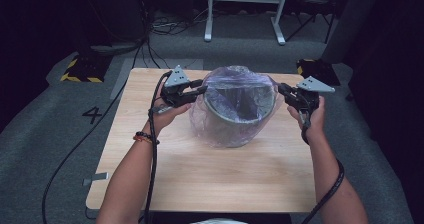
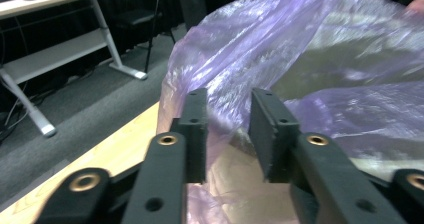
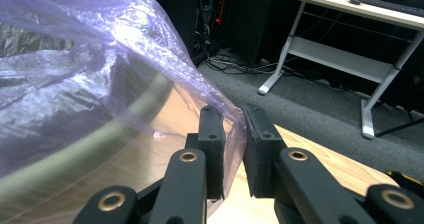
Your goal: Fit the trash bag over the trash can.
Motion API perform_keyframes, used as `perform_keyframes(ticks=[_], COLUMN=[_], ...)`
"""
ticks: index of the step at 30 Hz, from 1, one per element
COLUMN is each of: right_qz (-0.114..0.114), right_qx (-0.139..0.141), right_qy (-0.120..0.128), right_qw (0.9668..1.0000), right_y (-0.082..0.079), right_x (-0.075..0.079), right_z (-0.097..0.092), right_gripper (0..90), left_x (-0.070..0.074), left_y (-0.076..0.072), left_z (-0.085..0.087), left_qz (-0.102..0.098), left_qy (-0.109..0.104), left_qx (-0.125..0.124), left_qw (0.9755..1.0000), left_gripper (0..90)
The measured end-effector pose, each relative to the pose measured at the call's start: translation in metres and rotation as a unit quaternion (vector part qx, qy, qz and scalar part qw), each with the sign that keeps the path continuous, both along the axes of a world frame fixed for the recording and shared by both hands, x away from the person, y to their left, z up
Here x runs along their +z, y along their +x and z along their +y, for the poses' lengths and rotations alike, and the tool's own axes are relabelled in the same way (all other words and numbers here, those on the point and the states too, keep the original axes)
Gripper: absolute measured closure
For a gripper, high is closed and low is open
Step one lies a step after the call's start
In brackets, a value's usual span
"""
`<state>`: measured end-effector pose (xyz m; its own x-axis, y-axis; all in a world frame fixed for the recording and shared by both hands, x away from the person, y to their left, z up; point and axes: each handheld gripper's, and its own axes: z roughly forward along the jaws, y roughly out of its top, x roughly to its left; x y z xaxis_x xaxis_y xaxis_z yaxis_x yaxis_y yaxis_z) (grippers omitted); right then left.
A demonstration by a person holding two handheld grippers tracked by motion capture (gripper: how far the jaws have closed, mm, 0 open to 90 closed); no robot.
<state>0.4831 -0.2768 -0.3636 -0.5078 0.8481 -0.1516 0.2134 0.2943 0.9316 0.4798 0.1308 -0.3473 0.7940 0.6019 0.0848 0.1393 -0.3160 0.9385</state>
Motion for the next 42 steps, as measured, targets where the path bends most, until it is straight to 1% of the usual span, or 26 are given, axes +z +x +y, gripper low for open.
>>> perform_keyframes(ticks=[1, 2, 3, 4, 5, 7, 9, 10, 12, 14, 15, 16, 19, 21, 23, 24, 26, 27, 29, 31, 32, 34, 36, 39, 41, 42], right_qz=[0.0, 0.0, 0.001, 0.001, 0.001, 0.001, 0.002, 0.003, 0.004, 0.005, 0.005, 0.005, 0.009, 0.011, 0.013, 0.016, 0.021, 0.024, 0.032, 0.042, 0.047, 0.063, 0.077, 0.088, 0.091, 0.094], right_qx=[0.002, 0.002, 0.002, 0.003, 0.004, 0.006, 0.008, 0.007, 0.009, 0.008, 0.008, 0.007, 0.008, 0.011, 0.009, 0.008, 0.005, 0.004, 0.003, 0.0, 0.001, 0.001, 0.001, 0.006, 0.01, 0.011], right_qy=[0.001, 0.001, 0.001, 0.0, 0.0, -0.001, -0.007, -0.008, -0.005, -0.004, -0.005, -0.004, -0.001, 0.0, -0.001, -0.001, 0.001, 0.002, -0.001, 0.004, 0.008, 0.012, 0.02, 0.036, 0.035, 0.033], right_qw=[1.0, 1.0, 1.0, 1.0, 1.0, 1.0, 0.9999, 0.9999, 0.9999, 0.9999, 0.9999, 1.0, 0.9999, 0.9999, 0.9999, 0.9998, 0.9998, 0.9997, 0.9995, 0.9991, 0.9988, 0.998, 0.9968, 0.9955, 0.9952, 0.995], right_y=[0.001, 0.002, 0.003, 0.003, 0.004, 0.005, 0.006, 0.007, 0.009, 0.01, 0.011, 0.012, 0.016, 0.019, 0.021, 0.023, 0.028, 0.03, 0.035, 0.04, 0.043, 0.047, 0.051, 0.054, 0.055, 0.055], right_x=[0.0, 0.0, 0.0, 0.0, 0.001, 0.0, 0.0, 0.001, 0.002, 0.002, 0.003, 0.003, 0.002, 0.002, 0.001, 0.001, -0.001, -0.002, -0.005, -0.011, -0.014, -0.022, -0.03, -0.039, -0.044, -0.047], right_z=[0.0, 0.001, 0.001, 0.002, 0.003, 0.004, 0.004, 0.005, 0.004, 0.003, 0.004, 0.004, 0.006, 0.007, 0.008, 0.008, 0.009, 0.009, 0.01, 0.009, 0.009, 0.01, 0.011, 0.013, 0.015, 0.016], right_gripper=[79.7, 79.7, 79.7, 79.7, 79.7, 79.7, 79.7, 79.8, 81.1, 82.7, 83.3, 84.2, 86.4, 87.7, 88.7, 89.1, 89.3, 89.4, 89.4, 89.4, 89.4, 89.3, 89.4, 89.4, 89.4, 89.4], left_x=[0.0, 0.0, 0.0, 0.001, 0.001, 0.002, 0.003, 0.004, 0.007, 0.008, 0.007, 0.006, 0.002, 0.0, -0.002, -0.003, -0.006, -0.008, -0.011, -0.015, -0.018, -0.025, -0.03, -0.037, -0.04, -0.041], left_y=[0.002, 0.003, 0.004, 0.006, 0.007, 0.009, 0.012, 0.013, 0.017, 0.019, 0.021, 0.023, 0.028, 0.031, 0.034, 0.037, 0.041, 0.043, 0.049, 0.053, 0.055, 0.059, 0.062, 0.063, 0.064, 0.065], left_z=[0.0, -0.001, -0.002, -0.002, -0.003, -0.005, -0.005, -0.005, -0.003, -0.002, -0.003, -0.005, -0.01, -0.011, -0.014, -0.015, -0.018, -0.019, -0.02, -0.019, -0.019, -0.02, -0.022, -0.025, -0.025, -0.025], left_qz=[0.002, 0.001, -0.002, -0.001, 0.002, -0.005, -0.002, -0.005, -0.003, -0.008, -0.011, -0.012, -0.009, -0.005, -0.006, -0.004, 0.001, 0.005, 0.013, 0.025, 0.033, 0.044, 0.056, 0.065, 0.072, 0.076], left_qy=[-0.002, 0.0, 0.002, 0.004, 0.006, 0.012, 0.015, 0.015, 0.008, 0.0, 0.004, 0.014, 0.019, 0.005, 0.005, 0.004, 0.005, 0.001, -0.001, -0.024, -0.031, -0.029, -0.03, -0.038, -0.045, -0.045], left_qx=[-0.005, -0.008, -0.006, -0.005, -0.006, -0.001, -0.003, 0.001, 0.004, 0.007, 0.012, 0.019, 0.023, 0.022, 0.031, 0.03, 0.04, 0.041, 0.045, 0.048, 0.049, 0.051, 0.046, 0.042, 0.039, 0.04], left_qw=[1.0, 1.0, 1.0, 1.0, 1.0, 0.9999, 0.9999, 0.9999, 1.0, 0.9999, 0.9999, 0.9997, 0.9995, 0.9997, 0.9995, 0.9995, 0.9992, 0.9991, 0.9989, 0.9983, 0.9978, 0.9973, 0.9969, 0.9963, 0.9956, 0.9953], left_gripper=[72.6, 75.0, 78.4, 80.4, 81.5, 83.4, 86.1, 87.0, 88.8, 89.7, 89.9, 89.9, 90.0, 90.0, 90.0, 90.0, 90.0, 90.0, 90.0, 90.0, 90.0, 90.0, 90.0, 90.0, 90.0, 90.0])
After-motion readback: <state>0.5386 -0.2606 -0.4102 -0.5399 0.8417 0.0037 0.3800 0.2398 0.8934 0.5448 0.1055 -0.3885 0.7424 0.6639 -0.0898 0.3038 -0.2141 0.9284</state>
